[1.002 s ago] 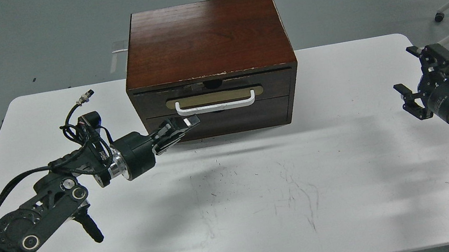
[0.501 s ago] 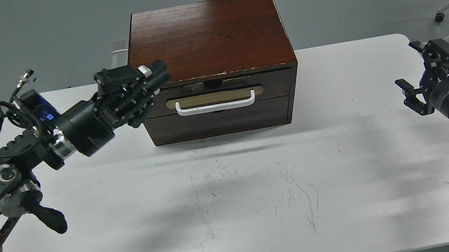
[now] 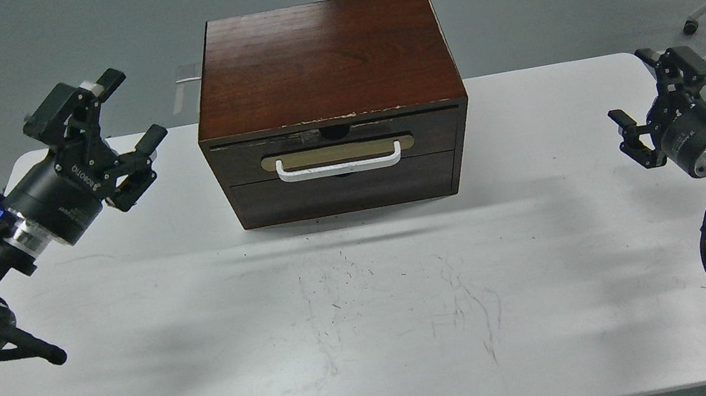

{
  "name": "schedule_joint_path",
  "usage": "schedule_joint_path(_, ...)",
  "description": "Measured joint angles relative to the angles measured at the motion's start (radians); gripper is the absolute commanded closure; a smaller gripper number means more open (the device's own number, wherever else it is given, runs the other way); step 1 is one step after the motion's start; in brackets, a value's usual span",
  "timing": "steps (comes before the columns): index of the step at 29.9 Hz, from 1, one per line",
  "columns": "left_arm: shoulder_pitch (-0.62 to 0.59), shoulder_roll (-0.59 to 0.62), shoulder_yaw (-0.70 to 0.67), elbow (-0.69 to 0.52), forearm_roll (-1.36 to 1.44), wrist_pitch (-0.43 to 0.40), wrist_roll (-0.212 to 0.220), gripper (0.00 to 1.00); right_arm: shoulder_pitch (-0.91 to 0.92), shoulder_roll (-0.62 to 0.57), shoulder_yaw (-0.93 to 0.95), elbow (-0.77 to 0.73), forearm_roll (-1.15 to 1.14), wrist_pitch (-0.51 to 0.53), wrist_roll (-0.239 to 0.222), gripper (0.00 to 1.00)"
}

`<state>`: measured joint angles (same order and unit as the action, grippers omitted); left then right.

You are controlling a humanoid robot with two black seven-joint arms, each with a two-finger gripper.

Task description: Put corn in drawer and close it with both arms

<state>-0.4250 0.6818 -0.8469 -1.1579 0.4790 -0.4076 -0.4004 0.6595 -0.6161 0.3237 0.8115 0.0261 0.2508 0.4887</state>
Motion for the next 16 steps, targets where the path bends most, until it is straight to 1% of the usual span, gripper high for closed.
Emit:
schedule_joint_path(7,0.056,-0.010,0.000,0.080,-0.109,-0.003,0.010,0.00,0.001,0.026,0.000,0.004,0.000,0.000,0.000,0.00)
schedule_joint_path(16,0.098,-0.027,0.000,0.089,-0.116,-0.041,0.008,0.00,-0.006,0.028,-0.001,0.013,0.000,0.007,0.000,0.00)
